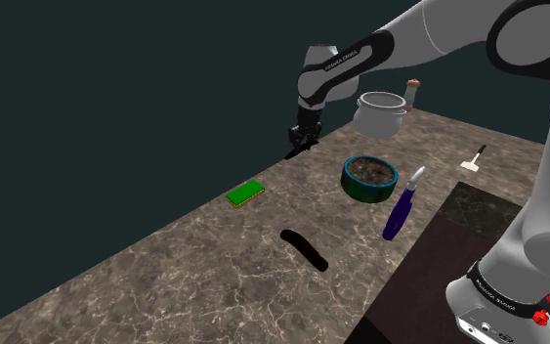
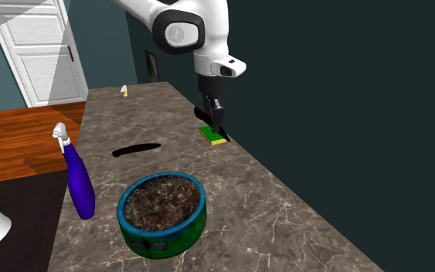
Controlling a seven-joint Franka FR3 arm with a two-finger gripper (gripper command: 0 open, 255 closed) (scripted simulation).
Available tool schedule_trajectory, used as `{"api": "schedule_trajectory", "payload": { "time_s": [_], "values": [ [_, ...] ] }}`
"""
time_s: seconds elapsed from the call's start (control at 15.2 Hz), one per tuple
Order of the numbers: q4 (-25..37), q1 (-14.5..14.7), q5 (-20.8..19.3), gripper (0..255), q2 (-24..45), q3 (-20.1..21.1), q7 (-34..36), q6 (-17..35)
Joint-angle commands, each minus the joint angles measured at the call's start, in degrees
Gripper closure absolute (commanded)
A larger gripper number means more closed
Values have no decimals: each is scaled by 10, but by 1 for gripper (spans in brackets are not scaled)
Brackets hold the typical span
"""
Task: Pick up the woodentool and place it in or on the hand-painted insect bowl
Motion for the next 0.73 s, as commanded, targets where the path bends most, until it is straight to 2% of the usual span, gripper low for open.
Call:
{"api": "schedule_trajectory", "payload": {
  "time_s": [0.0, 0.13, 0.66],
  "values": [
    [4, 0, -2, 255, -8, -1, 2, -12],
    [8, 0, -3, 255, -14, -1, 4, -22],
    [-153, -40, -1, 255, -137, -31, -73, 8]
  ]
}}
